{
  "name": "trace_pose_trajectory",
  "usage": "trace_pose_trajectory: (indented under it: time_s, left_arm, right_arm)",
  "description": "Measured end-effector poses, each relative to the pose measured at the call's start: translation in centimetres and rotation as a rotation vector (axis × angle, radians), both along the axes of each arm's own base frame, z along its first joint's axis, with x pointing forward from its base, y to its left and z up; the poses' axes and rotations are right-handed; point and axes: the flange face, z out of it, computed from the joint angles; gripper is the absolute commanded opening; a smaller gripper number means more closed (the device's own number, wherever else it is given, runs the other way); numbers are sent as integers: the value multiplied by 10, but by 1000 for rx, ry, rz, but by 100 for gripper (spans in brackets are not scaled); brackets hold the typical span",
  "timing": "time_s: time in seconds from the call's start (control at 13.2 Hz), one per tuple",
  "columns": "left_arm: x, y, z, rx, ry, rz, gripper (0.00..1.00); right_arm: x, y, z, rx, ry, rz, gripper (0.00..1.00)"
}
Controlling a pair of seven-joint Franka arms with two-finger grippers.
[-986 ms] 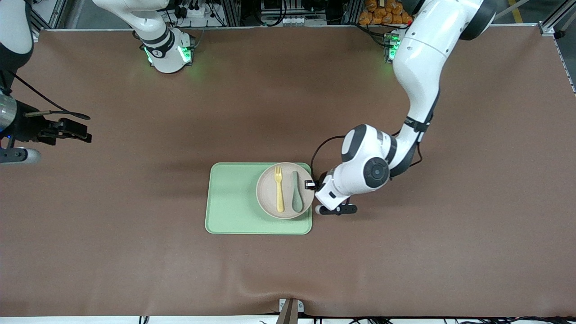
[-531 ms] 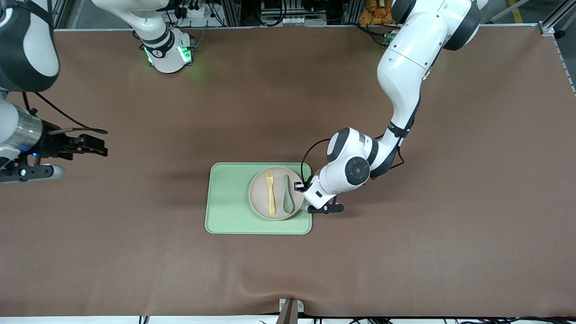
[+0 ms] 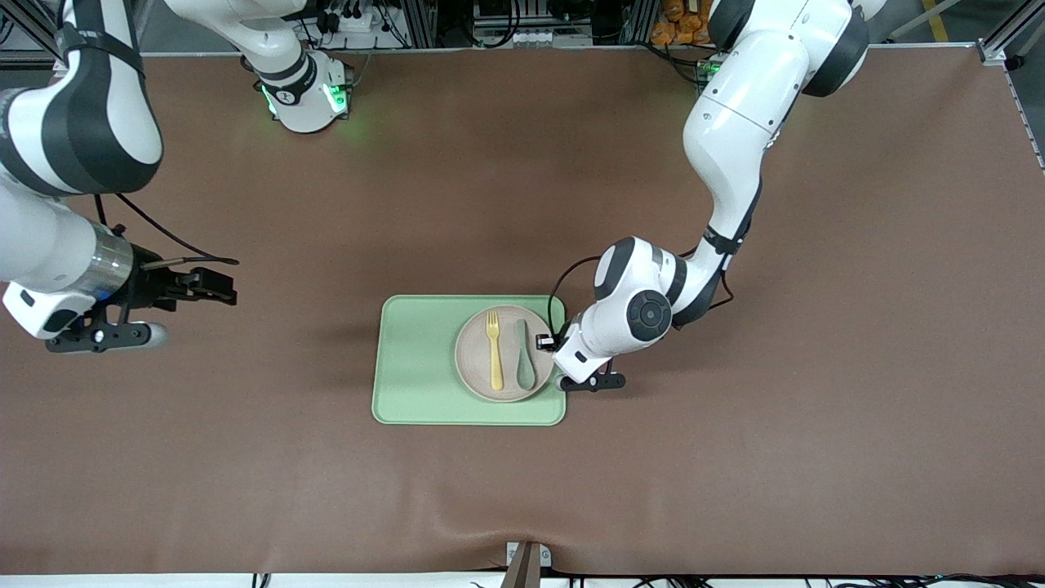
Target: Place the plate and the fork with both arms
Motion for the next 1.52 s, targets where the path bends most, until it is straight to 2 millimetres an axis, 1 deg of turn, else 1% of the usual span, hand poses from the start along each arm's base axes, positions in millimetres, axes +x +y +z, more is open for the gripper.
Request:
trace_pose_trajectory:
  time_s: [0.08, 0.15, 0.3, 0.38, 0.45, 0.53, 0.61, 0.68, 0.76, 0.83, 0.91, 0.99, 1.06, 1.21, 1.36, 1.52]
  left_arm:
    - [3, 2, 2, -1, -5, 4, 94]
    - [8, 5, 6, -3, -13, 11, 100]
    - [21, 16, 24, 1, -34, 23, 100]
    - [27, 19, 41, -4, -51, 28, 100]
    - [33, 22, 64, -16, -77, 32, 100]
    - [39, 27, 91, -25, -104, 38, 100]
    - [44, 37, 120, -26, -121, 41, 100]
    - [49, 53, 150, -18, -135, 42, 100]
    - [55, 73, 178, 3, -146, 42, 100]
    - [60, 96, 203, 39, -159, 37, 100]
    - [63, 119, 225, 94, -179, 26, 100]
    - [65, 140, 243, 151, -201, 18, 100]
    - [66, 158, 260, 192, -209, 18, 100]
    - [63, 196, 290, 232, -188, 38, 100]
    - [59, 241, 319, 251, -163, 25, 100]
    - [51, 283, 346, 262, -143, 6, 100]
  right_arm:
    - [3, 9, -6, 4, -9, 10, 100]
    - [7, 21, -13, 5, -17, 24, 100]
    - [12, 51, -29, 6, -33, 66, 100]
    - [14, 68, -37, 7, -43, 88, 100]
    - [16, 82, -44, 8, -52, 104, 100]
    - [18, 95, -48, 9, -59, 118, 100]
    - [21, 106, -50, 10, -64, 122, 100]
    - [24, 118, -53, 10, -68, 115, 100]
    - [27, 132, -56, 11, -74, 100, 100]
    - [29, 150, -61, 14, -89, 85, 100]
    - [29, 173, -68, 19, -108, 72, 98]
    - [28, 194, -78, 23, -123, 63, 94]
    - [27, 212, -90, 27, -137, 65, 90]
    - [26, 240, -119, 27, -158, 84, 89]
    - [22, 267, -151, 22, -172, 64, 86]
    - [16, 291, -178, 22, -177, 41, 77]
